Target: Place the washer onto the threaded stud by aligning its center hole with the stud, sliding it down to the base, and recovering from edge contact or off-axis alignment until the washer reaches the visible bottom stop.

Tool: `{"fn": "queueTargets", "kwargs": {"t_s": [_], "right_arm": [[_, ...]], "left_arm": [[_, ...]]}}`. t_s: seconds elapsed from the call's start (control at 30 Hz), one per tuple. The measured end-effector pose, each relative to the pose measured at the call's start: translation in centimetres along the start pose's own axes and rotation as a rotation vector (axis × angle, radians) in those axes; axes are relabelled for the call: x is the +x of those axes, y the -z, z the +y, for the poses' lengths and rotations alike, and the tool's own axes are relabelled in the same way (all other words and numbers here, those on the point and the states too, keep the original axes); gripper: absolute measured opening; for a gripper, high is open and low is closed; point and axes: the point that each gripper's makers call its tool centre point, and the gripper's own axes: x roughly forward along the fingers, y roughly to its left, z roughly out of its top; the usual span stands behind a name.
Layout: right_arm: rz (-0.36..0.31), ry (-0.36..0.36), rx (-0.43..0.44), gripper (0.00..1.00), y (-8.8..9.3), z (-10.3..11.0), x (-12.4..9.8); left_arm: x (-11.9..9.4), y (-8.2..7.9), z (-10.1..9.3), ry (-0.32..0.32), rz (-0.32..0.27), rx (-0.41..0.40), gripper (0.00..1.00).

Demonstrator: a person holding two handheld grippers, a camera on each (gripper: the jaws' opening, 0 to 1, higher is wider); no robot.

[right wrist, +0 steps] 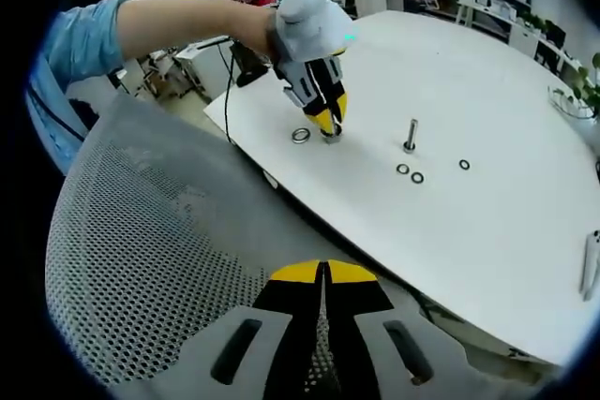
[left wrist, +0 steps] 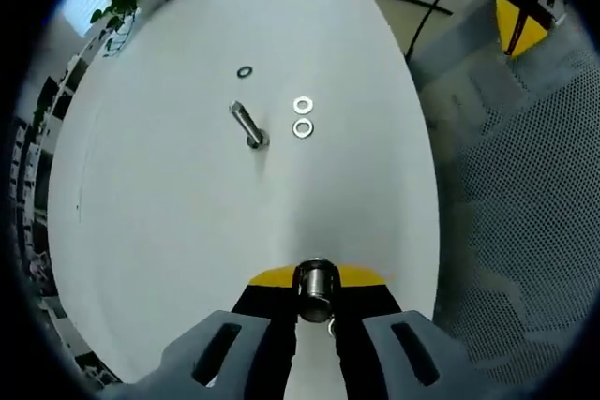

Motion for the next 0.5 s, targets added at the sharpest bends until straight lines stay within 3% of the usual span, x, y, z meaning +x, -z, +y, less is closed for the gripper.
{"fn": "queueTargets", "kwargs": {"t_s": [0.3,0.37,0.5], "right_arm": [[0.002,-0.003,0.002,0.04,-0.1,-0.1,0.1],[0.004,-0.003,-0.001,0.04,0.0,-0.1,0.1],[0.008,-0.006,-0.007,0.04,0.0,0.0,0.1]], "left_arm": [[-1.9,0.4,0.0,-0.016,-0.038,-0.033,0.12],[-3.1,-0.4,0.6,-0.064,-0.112,-0.039,0.14],[-5.8,-0.4,0.6,-0.113,-0.171,-0.068,0.14]]}}
